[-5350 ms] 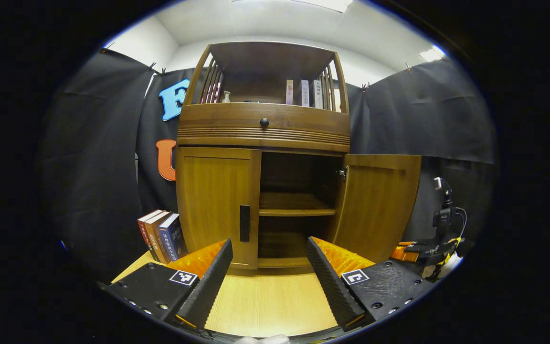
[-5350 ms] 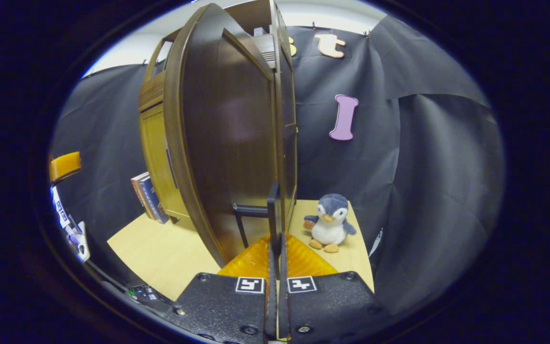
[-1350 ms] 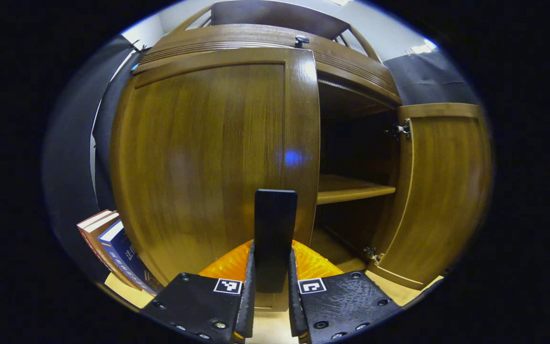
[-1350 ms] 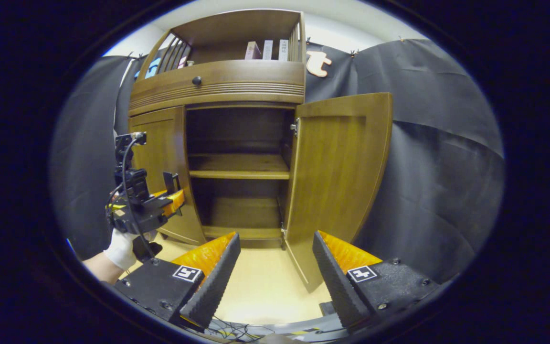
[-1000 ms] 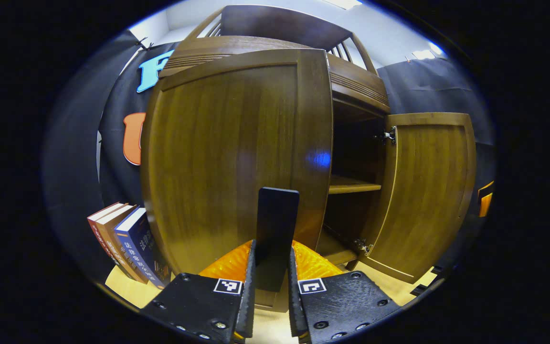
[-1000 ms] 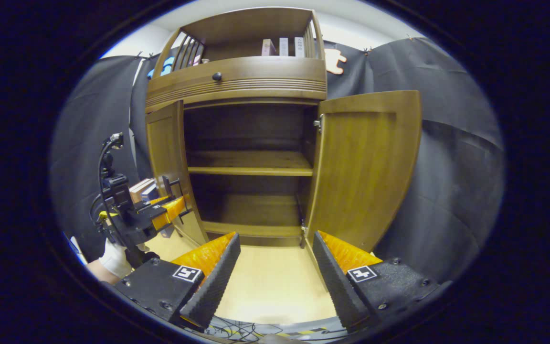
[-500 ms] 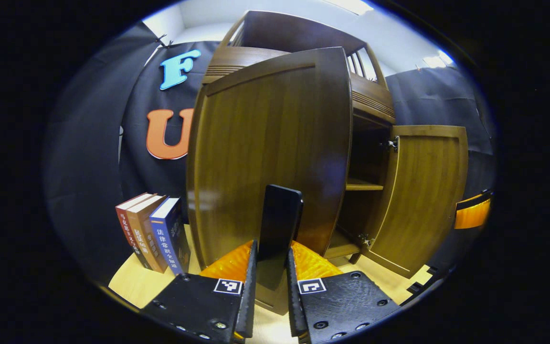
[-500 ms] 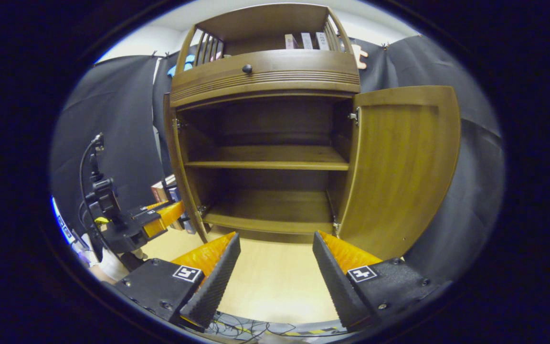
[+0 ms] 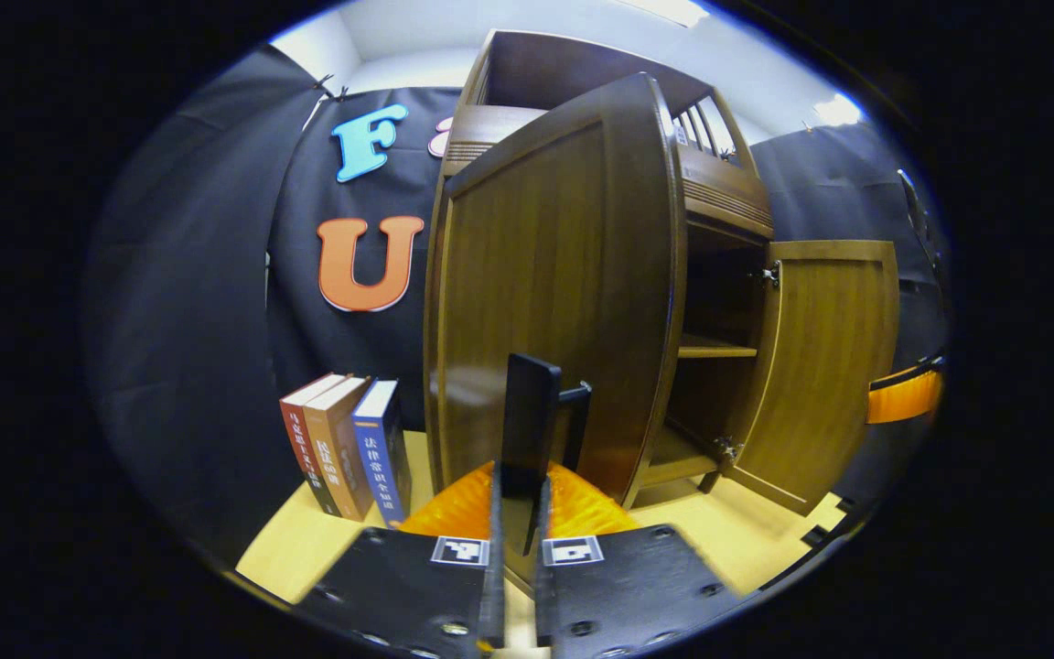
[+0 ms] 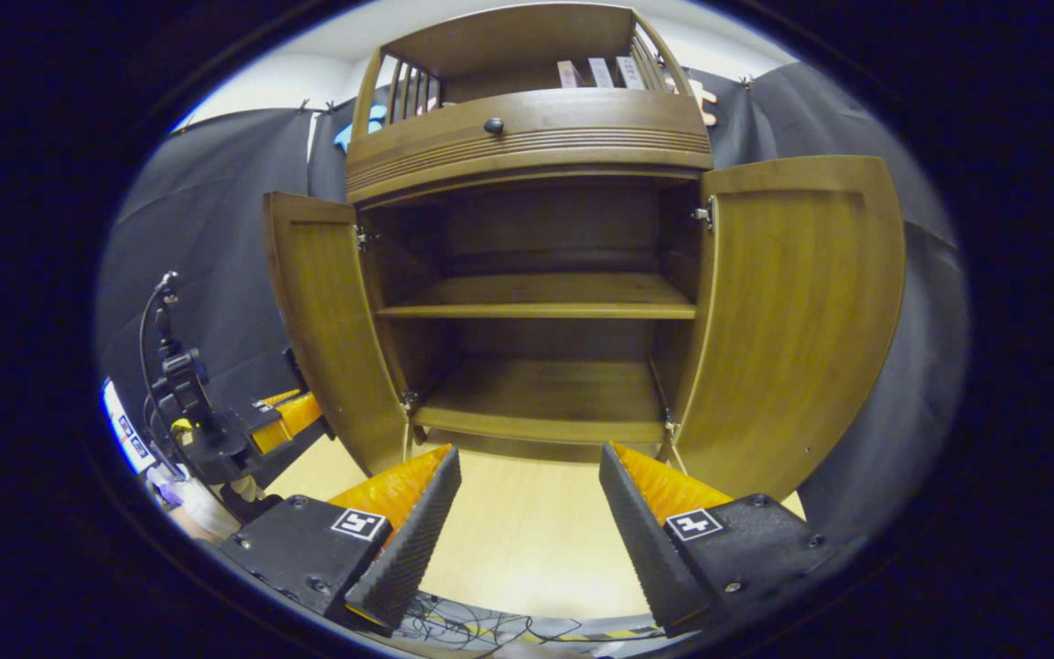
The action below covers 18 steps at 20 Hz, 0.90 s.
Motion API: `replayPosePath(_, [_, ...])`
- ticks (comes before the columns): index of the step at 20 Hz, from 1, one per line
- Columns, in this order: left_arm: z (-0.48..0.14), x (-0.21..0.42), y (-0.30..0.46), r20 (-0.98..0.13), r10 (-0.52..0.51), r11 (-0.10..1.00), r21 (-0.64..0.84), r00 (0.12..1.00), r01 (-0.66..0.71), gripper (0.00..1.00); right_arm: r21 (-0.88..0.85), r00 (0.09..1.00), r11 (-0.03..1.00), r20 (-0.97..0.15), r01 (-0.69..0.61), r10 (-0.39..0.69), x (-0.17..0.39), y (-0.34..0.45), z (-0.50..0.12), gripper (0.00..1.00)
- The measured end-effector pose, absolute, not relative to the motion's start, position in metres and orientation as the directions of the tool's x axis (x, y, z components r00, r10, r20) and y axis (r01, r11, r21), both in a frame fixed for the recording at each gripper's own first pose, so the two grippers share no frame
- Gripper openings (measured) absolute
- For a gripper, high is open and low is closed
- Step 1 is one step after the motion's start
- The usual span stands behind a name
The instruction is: Open the right door of the double-door shoe cabinet with the right hand, and open the left door with the left hand.
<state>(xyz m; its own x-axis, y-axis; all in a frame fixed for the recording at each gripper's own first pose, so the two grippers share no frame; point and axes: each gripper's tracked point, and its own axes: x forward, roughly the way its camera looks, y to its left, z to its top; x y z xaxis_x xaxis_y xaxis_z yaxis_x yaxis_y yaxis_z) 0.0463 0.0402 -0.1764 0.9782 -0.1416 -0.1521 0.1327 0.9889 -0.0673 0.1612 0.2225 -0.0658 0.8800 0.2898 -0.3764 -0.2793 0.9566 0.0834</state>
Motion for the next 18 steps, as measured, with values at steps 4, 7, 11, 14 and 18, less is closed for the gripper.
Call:
replayPosePath(4, [-0.177, 0.044, 0.066, -0.135, -0.094, 0.994, -0.059, 0.986, 0.087, 0.01, 0.087, 0.878, 0.955, -0.377, -0.284, 0.295, 0.160, 0.224, -0.066, 0.96])
replayPosePath(7, [-0.177, 0.039, 0.089, -0.130, -0.078, 0.995, -0.068, 0.988, 0.069, 0.00, 0.091, 0.874, 0.954, -0.383, -0.286, 0.298, 0.160, 0.225, -0.068, 0.96])
replayPosePath(11, [-0.178, 0.039, 0.114, -0.117, -0.088, 0.993, -0.089, 0.989, 0.078, 0.00, 0.097, 0.869, 0.952, -0.390, -0.292, 0.306, 0.160, 0.229, -0.070, 0.96])
replayPosePath(14, [-0.178, 0.043, 0.130, -0.107, -0.111, 0.990, -0.094, 0.988, 0.102, 0.00, 0.095, 0.869, 0.951, -0.387, -0.294, 0.307, 0.160, 0.231, -0.069, 0.96])
replayPosePath(18, [-0.179, 0.046, 0.144, -0.105, -0.160, 0.984, -0.098, 0.982, 0.150, 0.00, 0.094, 0.870, 0.951, -0.386, -0.295, 0.308, 0.158, 0.232, -0.067, 0.96])
